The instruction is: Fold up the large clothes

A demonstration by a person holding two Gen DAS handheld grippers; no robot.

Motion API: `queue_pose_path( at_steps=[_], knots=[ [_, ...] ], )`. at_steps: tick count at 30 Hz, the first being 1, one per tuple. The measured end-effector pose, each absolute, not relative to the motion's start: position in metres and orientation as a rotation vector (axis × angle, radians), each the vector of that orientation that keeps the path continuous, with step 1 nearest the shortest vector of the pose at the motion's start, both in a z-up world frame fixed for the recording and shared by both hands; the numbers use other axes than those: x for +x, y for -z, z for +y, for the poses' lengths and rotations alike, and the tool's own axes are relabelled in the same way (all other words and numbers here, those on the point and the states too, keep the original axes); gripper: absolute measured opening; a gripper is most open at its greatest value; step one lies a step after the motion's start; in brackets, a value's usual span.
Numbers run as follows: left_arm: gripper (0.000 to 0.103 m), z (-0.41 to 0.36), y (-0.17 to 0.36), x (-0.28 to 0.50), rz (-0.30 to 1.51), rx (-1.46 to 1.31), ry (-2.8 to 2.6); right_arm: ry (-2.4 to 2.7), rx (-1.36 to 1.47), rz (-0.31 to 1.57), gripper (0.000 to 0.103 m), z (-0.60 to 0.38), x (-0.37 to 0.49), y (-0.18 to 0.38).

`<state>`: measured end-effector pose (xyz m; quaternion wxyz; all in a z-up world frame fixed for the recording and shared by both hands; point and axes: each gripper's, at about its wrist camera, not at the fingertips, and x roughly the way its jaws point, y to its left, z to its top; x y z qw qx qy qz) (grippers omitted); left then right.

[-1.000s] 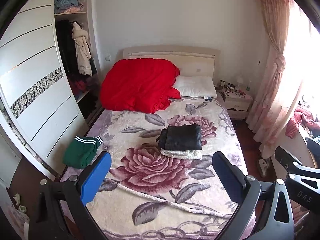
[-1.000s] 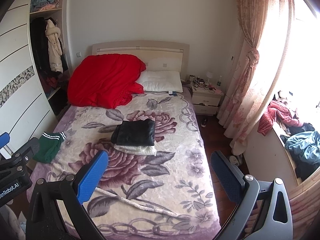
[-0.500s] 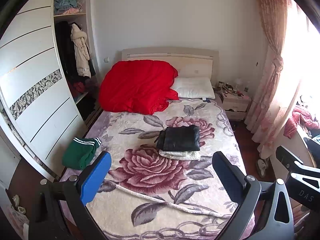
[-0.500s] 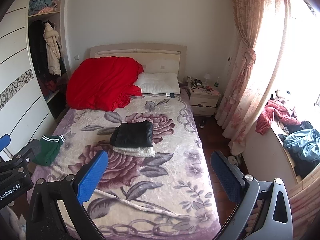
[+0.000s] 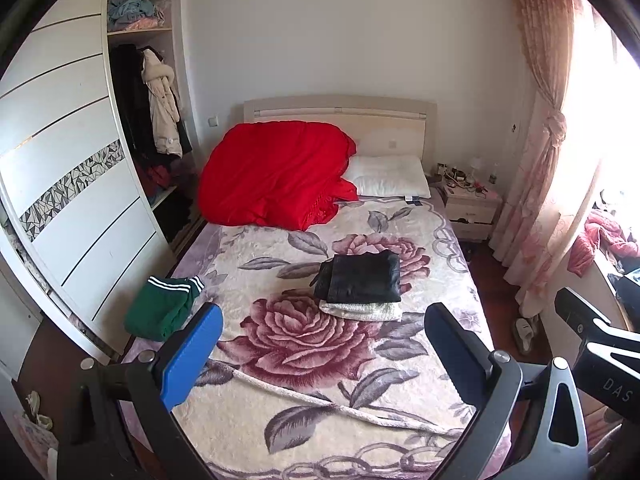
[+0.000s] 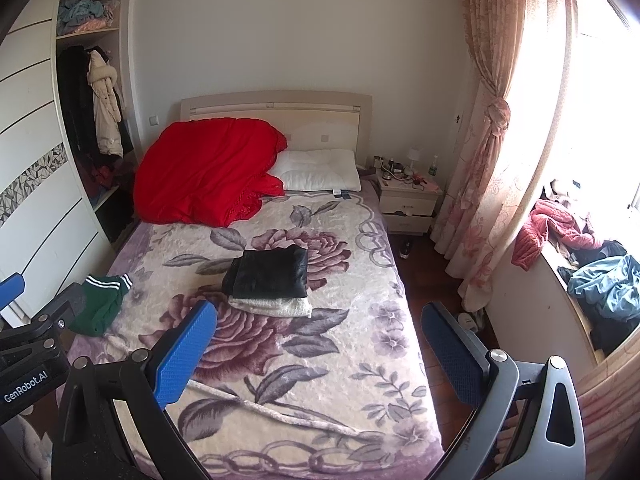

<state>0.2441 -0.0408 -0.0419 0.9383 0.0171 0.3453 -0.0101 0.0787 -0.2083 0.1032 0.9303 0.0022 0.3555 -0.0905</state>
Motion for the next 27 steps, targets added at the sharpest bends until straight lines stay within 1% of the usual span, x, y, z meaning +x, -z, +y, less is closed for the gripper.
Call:
queue_pose_path(
  at_steps=[27],
  knots=[
    [0.103,-0.041,0.035,0.25,0.684,0.039,0.029,0.205,0.017,0.721,0.103,-0.203,0.063,-0.11]
  ],
)
